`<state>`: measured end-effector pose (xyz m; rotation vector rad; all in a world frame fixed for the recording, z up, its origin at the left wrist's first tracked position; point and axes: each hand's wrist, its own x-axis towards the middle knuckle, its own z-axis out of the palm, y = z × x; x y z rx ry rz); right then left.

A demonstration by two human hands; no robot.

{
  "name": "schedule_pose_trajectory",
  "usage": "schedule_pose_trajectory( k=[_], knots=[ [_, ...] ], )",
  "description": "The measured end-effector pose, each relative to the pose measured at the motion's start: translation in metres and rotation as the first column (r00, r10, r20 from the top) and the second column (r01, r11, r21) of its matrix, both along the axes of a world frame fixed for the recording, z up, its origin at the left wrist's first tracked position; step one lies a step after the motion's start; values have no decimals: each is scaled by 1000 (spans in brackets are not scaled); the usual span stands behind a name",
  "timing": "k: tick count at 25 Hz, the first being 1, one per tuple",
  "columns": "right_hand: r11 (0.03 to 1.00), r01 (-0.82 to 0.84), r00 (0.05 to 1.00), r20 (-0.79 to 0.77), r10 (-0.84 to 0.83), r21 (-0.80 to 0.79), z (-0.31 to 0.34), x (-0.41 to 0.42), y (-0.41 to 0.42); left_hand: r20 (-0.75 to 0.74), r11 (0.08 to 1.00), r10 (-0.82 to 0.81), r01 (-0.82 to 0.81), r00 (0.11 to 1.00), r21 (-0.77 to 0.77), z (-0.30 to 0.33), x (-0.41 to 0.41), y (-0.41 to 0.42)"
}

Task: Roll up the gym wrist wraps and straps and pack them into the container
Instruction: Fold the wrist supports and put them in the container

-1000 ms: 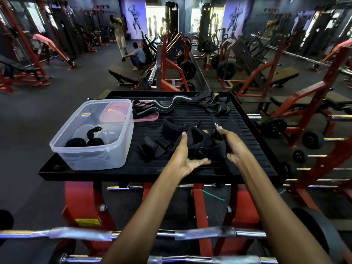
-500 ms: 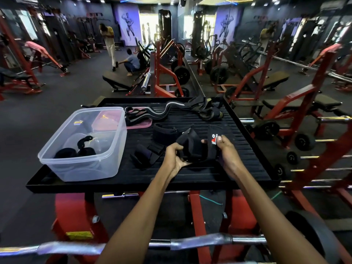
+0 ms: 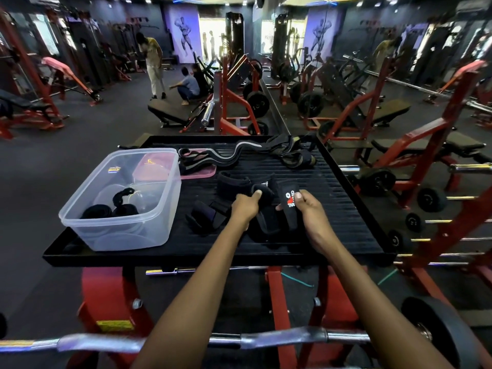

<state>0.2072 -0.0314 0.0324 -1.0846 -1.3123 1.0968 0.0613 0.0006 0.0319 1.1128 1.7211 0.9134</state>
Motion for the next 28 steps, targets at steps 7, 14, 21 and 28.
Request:
schedule_pose_trajectory(
  k=[7,14,21,28],
  knots=[
    [997,65,986,-148,-70,-37,-3,10,1,125,857,-6,-59,992,511,-13,-2,-26],
    [995,-83,962,-267,66,-50,8,15,-17,-40,752,207,-133,978,645,-19,0,-8],
    [978,-186,982,-16,189,96,2,-4,-13,-210,795,55,84,976,601,-26,8,-11],
    [975,75,982,154,-108,207,6,-31,4,31,849,-79,51,996,526,-22,-2,-13]
  ],
)
